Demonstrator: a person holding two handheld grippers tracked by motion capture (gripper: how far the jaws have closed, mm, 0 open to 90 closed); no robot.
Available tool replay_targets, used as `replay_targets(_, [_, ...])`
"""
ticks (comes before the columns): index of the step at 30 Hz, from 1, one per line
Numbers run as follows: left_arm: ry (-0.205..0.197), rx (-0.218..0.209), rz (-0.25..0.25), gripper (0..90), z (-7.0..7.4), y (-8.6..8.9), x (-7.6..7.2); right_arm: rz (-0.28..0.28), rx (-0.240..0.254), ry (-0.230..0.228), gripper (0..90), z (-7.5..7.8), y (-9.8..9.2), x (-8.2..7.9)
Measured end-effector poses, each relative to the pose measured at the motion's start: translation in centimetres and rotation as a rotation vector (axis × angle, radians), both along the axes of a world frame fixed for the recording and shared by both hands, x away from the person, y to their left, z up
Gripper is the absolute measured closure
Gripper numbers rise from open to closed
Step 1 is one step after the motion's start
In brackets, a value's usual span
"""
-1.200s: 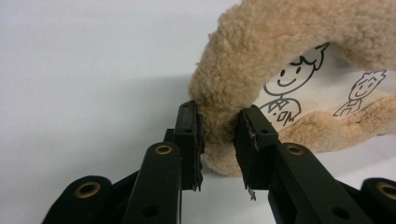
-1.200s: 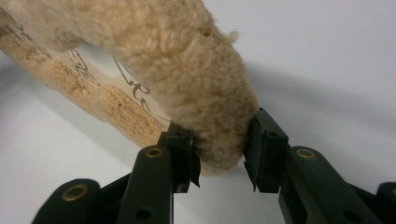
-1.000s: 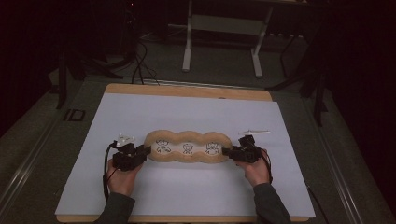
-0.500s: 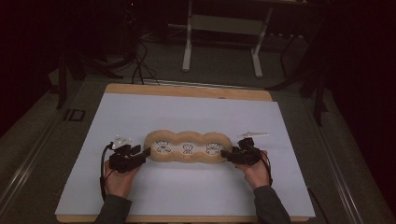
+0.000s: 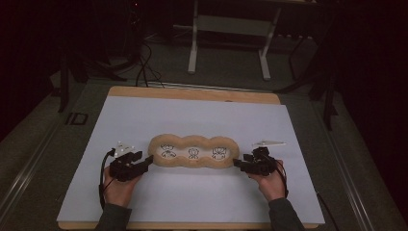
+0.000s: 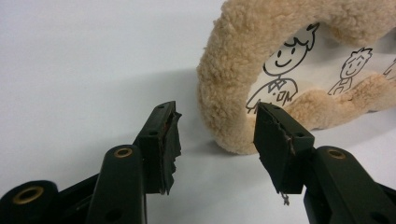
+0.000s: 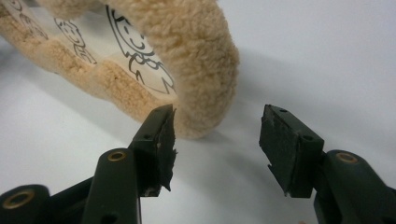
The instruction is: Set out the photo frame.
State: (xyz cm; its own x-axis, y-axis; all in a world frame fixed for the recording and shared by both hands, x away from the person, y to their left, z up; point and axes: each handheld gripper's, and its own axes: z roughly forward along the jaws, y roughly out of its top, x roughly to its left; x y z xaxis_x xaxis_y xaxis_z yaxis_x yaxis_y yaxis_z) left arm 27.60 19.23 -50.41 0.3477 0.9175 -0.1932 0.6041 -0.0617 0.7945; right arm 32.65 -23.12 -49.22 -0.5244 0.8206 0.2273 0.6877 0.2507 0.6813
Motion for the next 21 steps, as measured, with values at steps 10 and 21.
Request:
replay_targets(10, [-0.034,0.059,-0.017,49.6,0.7,0.2,-0.8,0.0,-0.02,-0.012,44.3,0.1,-0.7,-1.0])
replay_targets(21, [-0.074,0.139,-0.098,48.2,0.9,0.6,-1.7,0.003,-0.064,-0.031,44.2,-0.2,-2.3,-2.4])
